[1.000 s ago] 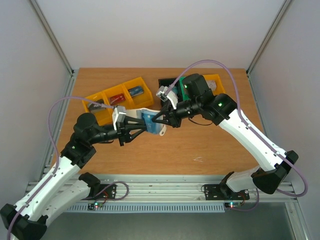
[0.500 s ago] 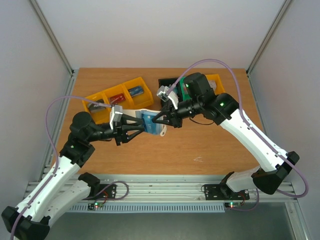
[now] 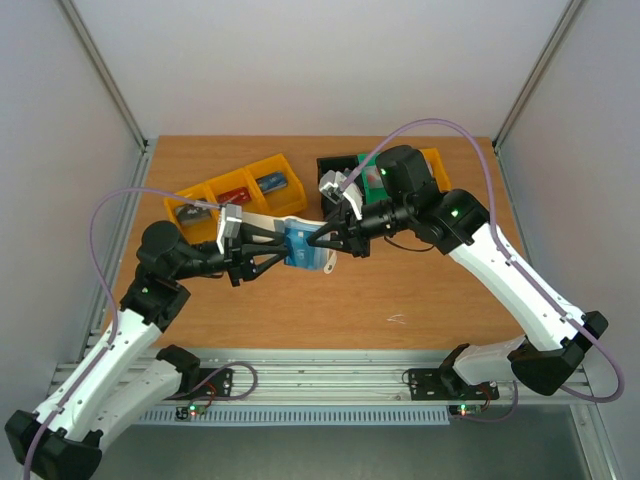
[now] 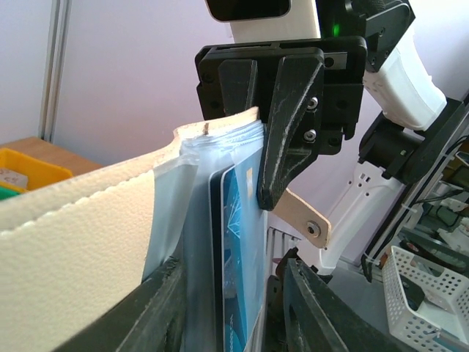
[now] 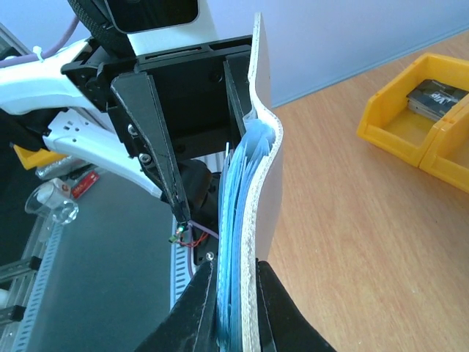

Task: Take the credit cards out of the card holder

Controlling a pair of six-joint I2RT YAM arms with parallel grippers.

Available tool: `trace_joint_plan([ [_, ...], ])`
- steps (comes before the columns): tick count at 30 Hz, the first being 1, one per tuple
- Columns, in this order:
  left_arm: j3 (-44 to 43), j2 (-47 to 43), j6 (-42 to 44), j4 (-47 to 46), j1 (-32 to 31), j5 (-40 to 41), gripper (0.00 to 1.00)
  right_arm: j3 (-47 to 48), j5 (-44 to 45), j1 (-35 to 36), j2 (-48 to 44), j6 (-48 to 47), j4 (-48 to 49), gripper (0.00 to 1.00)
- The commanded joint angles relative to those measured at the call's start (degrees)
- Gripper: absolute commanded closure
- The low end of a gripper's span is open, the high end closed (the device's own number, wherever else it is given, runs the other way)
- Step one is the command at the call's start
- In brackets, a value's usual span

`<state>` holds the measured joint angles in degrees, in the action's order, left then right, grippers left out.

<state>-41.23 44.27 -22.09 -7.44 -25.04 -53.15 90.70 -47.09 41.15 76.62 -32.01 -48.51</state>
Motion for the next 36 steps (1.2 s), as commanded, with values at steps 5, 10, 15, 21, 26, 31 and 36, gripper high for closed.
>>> trace_joint_plan([
  [5,-1.7,2.8,5.3,-0.4,-3.1,0.9,0.72,-0.3,-5.9,1.6,-1.5,3.9,7.6,0.97],
  [10,-1.4,2.3,5.8,-0.6,-4.2,0.0,0.94,-1.1,-4.2,1.6,-1.3,4.2,9.1,0.98],
  [15,-0.4,0.7,5.0,-0.8,-4.2,-0.7,1.00,-2.3,-2.7,1.5,-1.9,3.4,8.1,0.97],
  [21,0.2,-1.7,3.0,-1.0,-3.6,3.2,1.00,-2.4,-3.9,0.4,-2.6,1.3,3.1,0.73],
  [26,1.3,-2.6,0.4,-1.6,-2.3,4.1,1.00,-3.3,-4.6,-0.7,-4.1,0.4,-0.2,0.64],
  [31,1.4,-2.2,-1.0,-3.0,-1.8,3.7,1.00,-4.1,-4.0,-0.8,-3.9,0.9,-0.4,0.67],
  [36,1.4,-2.4,-1.2,-2.9,-1.4,3.1,1.00,-4.2,-2.9,-1.0,-3.4,0.8,-0.4,0.87],
])
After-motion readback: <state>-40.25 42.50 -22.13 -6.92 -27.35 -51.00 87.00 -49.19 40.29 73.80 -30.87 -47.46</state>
